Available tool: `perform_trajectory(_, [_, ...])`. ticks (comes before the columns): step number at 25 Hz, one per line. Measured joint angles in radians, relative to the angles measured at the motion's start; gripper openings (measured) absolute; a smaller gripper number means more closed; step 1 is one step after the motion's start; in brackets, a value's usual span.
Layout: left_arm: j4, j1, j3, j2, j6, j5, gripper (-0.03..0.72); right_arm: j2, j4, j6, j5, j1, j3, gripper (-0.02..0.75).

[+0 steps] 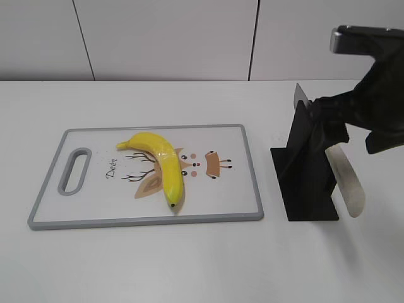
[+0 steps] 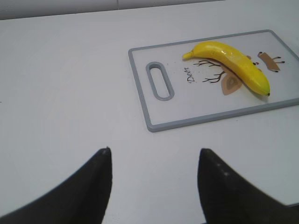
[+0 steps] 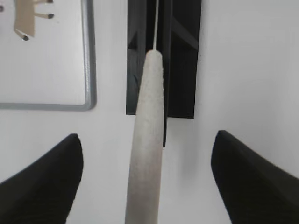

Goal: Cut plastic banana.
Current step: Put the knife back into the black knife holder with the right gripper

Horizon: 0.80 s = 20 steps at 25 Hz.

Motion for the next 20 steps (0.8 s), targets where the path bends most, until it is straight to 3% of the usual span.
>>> perform_trajectory(10, [0.0, 0.0, 0.0, 0.0, 0.0, 0.0, 0.546, -0.389, 0.006, -0.229, 0.012, 0.0, 0.026, 0.652])
perform_trajectory(20, [0.0, 0.0, 0.0, 0.0, 0.0, 0.0, 0.542, -0.837, -0.001, -0.276, 0.025, 0.0, 0.333, 0.605])
